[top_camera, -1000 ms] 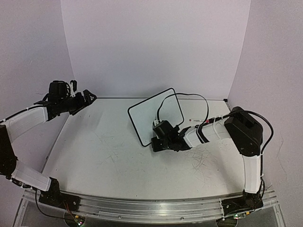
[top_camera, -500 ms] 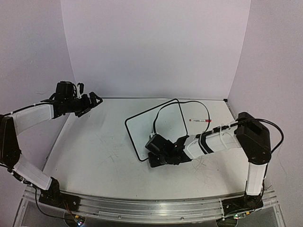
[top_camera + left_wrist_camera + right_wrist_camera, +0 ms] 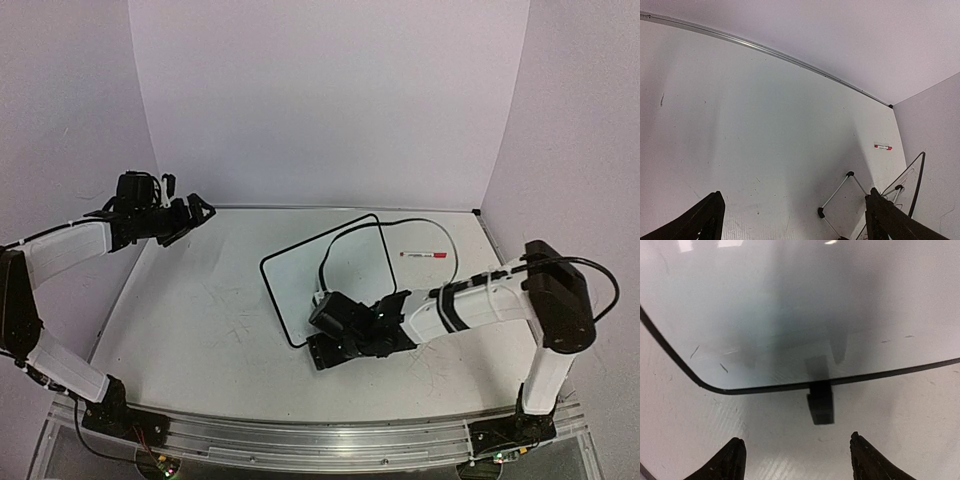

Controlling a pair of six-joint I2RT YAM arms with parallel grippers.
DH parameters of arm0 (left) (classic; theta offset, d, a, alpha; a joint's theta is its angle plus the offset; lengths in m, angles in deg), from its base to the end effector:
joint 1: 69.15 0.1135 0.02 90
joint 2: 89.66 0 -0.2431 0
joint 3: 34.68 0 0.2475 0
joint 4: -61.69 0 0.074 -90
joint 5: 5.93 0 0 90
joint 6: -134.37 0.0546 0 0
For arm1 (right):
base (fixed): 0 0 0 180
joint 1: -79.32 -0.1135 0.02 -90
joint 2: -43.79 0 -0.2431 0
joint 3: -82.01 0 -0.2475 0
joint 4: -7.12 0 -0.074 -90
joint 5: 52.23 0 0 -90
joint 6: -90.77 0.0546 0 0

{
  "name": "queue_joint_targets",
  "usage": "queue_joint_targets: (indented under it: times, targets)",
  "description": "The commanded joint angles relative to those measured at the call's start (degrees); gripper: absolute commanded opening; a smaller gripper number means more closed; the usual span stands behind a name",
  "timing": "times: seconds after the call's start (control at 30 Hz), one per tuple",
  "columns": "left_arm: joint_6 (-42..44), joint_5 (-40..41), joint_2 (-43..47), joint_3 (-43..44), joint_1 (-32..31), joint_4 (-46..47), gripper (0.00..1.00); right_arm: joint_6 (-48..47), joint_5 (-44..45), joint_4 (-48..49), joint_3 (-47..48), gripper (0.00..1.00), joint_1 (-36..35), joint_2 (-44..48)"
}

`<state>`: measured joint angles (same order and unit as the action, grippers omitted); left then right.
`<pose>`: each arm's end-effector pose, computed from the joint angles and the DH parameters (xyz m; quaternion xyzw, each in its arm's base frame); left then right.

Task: Write a sentence on the whiteboard
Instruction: Move the whiteboard to the center of the board.

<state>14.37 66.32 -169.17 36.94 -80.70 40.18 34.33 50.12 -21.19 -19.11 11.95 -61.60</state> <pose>0.3206 -0.0825 0.2567 -0.0599 0.8545 -0.3014 0.4188 0.1567 0.3457 0.1333 -0.2445 0.9162 0.1664 0.2703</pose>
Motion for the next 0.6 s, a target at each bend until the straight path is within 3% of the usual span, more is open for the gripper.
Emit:
queue_joint_targets:
  times: [0.0,0.17,0.33,0.47,0.57]
  targets:
    - [0.1,2.5,4.6,-1.1,0.0,2.2,0.99,-3.5,4.8,2.0,-8.0,0.75,4.0,11.5]
    - [0.3,2.1,4.3,-0.6,-0.1,2.2,0.99,-10.5,0.2,10.9,-18.2,0.80,15.1,16.6]
    - [-1.1,0.4,2.8,0.4,-0.3,2.2,0.99,-16.8,-5.6,16.9,-17.8,0.75,23.2,12.1]
    - [-1.6,-0.6,2.4,0.9,-0.7,2.2,0.99,-20.0,-8.7,18.6,-13.7,0.65,25.2,4.7]
    - [-1.3,-0.2,3.5,0.8,-0.8,2.2,0.99,-21.1,-8.6,19.4,-11.0,0.52,25.4,0.2]
